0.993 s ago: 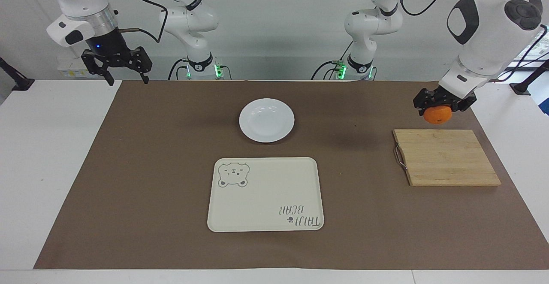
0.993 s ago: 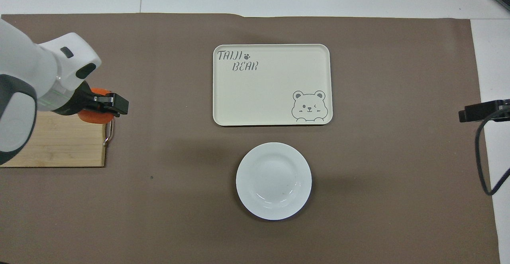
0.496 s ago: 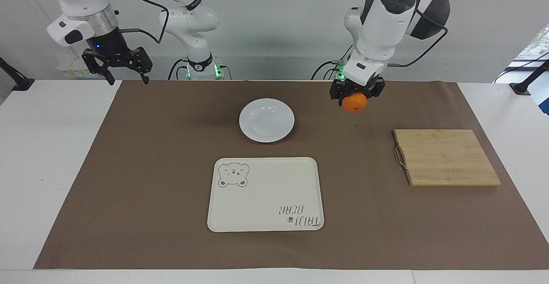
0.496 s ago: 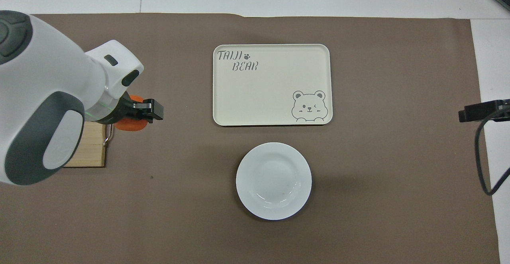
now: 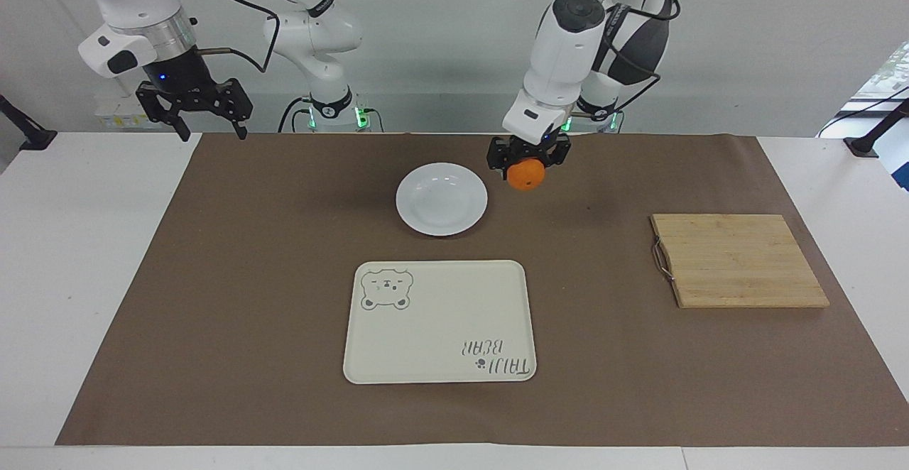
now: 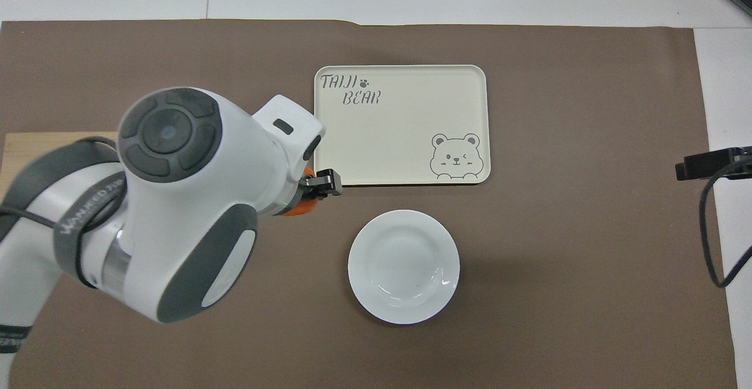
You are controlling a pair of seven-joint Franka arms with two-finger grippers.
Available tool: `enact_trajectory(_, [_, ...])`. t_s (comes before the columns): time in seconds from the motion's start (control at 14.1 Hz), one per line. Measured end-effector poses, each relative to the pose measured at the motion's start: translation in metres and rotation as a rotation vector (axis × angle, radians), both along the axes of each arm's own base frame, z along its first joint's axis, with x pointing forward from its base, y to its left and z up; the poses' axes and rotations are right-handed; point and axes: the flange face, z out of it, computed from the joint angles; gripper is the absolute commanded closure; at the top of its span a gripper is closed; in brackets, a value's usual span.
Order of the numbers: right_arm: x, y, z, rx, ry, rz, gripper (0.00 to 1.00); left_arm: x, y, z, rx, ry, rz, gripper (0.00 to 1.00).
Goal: Place orange and plate with both arms
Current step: 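Lift the orange ball with the left gripper and carry it toward the plate, then lower the orange onto the white plate and open the left gripper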
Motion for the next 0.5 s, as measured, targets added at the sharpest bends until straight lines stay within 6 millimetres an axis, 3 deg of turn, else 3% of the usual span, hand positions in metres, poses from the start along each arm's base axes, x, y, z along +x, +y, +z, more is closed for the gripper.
enact_trajectory(0.21, [0.000,0.000,0.000,0.000,0.000,0.000,0.00,-0.036,-0.040,-0.049,0.000,0.004,-0.005,1.00])
enact_trajectory(0.5, [0.000,0.001,-0.004,0.001,0.007,0.001,0.00,-0.069,-0.069,-0.083,-0.002,0.003,-0.014,1.00])
